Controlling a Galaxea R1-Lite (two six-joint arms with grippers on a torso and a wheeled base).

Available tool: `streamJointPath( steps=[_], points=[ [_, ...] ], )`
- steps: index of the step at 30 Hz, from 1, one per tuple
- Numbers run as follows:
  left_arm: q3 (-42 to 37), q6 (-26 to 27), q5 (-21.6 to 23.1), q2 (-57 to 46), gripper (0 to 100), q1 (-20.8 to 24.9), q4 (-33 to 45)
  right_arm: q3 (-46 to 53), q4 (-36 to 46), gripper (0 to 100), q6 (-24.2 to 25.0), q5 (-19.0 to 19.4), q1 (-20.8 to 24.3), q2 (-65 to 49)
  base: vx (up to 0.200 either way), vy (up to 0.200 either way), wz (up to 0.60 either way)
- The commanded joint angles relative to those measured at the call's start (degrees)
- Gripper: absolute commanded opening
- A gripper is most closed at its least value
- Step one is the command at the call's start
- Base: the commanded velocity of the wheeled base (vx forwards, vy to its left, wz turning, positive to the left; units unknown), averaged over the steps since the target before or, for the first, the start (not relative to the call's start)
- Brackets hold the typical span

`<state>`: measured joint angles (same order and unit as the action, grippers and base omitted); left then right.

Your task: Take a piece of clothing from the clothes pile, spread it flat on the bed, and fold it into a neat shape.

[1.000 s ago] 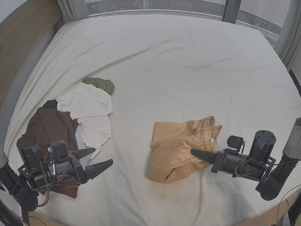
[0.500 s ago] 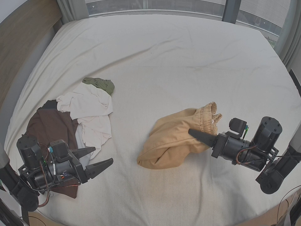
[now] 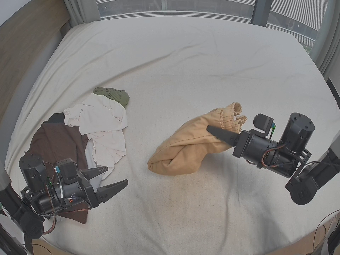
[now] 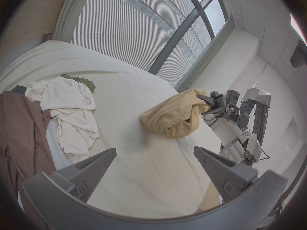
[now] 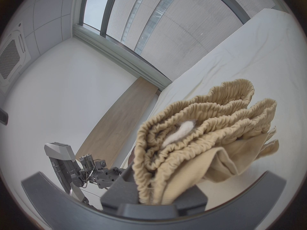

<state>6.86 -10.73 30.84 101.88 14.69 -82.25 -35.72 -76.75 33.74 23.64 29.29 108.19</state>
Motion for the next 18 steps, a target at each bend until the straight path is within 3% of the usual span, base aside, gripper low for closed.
streamJointPath(
  steps=[1,9,18],
  points=[
    [0.0,-0.1,0.0,0.1,100,0.0,0.0,-3.0,1.2,0,0.4,0.0,-0.3,-0.1,0.0,0.0,0.0],
    [-0.1,-0.1,0.0,0.1,100,0.1,0.0,-8.6,4.8,0,0.4,0.0,-0.5,0.0,0.0,0.0,0.0],
    [-0.2,-0.1,0.0,0.0,100,0.2,0.0,-20.5,15.0,0,0.4,1.1,-1.0,0.4,0.0,0.0,0.0]
  ],
)
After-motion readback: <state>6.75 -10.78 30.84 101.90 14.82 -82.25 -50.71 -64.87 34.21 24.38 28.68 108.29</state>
